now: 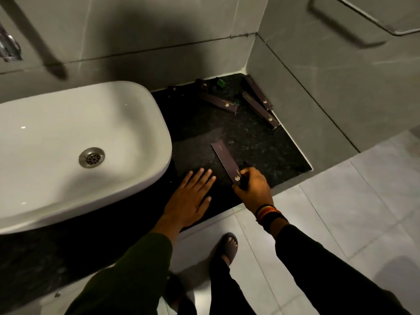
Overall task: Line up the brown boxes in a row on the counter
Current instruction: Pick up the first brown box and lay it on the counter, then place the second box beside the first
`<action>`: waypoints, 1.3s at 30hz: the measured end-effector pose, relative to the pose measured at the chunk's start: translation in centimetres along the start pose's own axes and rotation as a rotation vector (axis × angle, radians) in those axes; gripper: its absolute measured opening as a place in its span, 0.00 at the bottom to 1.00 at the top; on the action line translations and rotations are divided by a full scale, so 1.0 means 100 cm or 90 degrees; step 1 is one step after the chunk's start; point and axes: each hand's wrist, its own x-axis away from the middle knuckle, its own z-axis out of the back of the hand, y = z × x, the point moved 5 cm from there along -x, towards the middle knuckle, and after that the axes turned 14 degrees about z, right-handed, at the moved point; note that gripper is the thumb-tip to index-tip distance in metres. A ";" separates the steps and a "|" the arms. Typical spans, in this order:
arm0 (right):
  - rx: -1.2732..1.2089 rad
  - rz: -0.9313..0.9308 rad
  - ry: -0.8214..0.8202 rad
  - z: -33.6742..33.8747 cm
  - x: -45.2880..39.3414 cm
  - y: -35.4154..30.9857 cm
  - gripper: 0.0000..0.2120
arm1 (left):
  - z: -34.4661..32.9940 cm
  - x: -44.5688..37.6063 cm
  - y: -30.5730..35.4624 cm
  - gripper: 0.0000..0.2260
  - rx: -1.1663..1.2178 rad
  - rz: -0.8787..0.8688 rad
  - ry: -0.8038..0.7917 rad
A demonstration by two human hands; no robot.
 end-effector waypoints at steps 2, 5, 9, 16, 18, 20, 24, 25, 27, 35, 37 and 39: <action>-0.009 0.017 -0.018 -0.001 -0.005 0.003 0.22 | -0.003 0.000 -0.001 0.28 -0.014 0.007 -0.010; -0.032 0.028 -0.032 0.001 -0.020 0.008 0.23 | -0.003 -0.001 -0.003 0.28 -0.006 0.009 0.003; -0.067 0.033 -0.028 0.013 -0.057 0.012 0.20 | -0.004 -0.005 -0.002 0.28 -0.001 0.013 -0.003; 0.035 0.130 -0.031 0.035 -0.180 -0.006 0.16 | -0.008 -0.005 -0.004 0.27 0.059 0.011 0.021; 0.097 0.182 -0.063 0.034 -0.217 -0.019 0.17 | -0.009 -0.005 -0.004 0.28 0.055 0.016 0.014; 0.155 0.227 -0.097 0.028 -0.249 -0.032 0.19 | -0.010 -0.004 -0.004 0.29 0.039 0.023 0.009; 0.256 0.261 -0.238 0.003 -0.288 -0.052 0.28 | -0.009 -0.002 -0.003 0.29 0.023 0.024 0.020; 0.289 0.256 -0.251 -0.001 -0.293 -0.055 0.28 | -0.008 -0.001 -0.003 0.29 0.021 0.021 0.023; 0.330 0.249 -0.220 -0.004 -0.296 -0.061 0.26 | -0.007 -0.002 -0.003 0.30 0.018 0.019 0.026; 0.073 0.128 -0.078 0.024 -0.216 -0.035 0.22 | -0.007 -0.002 -0.003 0.28 0.055 0.009 -0.001; 0.025 0.094 -0.037 0.032 -0.181 -0.020 0.21 | -0.004 -0.002 -0.003 0.27 0.058 0.003 0.005; -0.003 0.060 -0.006 0.036 -0.144 -0.005 0.21 | -0.002 -0.001 -0.002 0.27 0.053 -0.001 0.008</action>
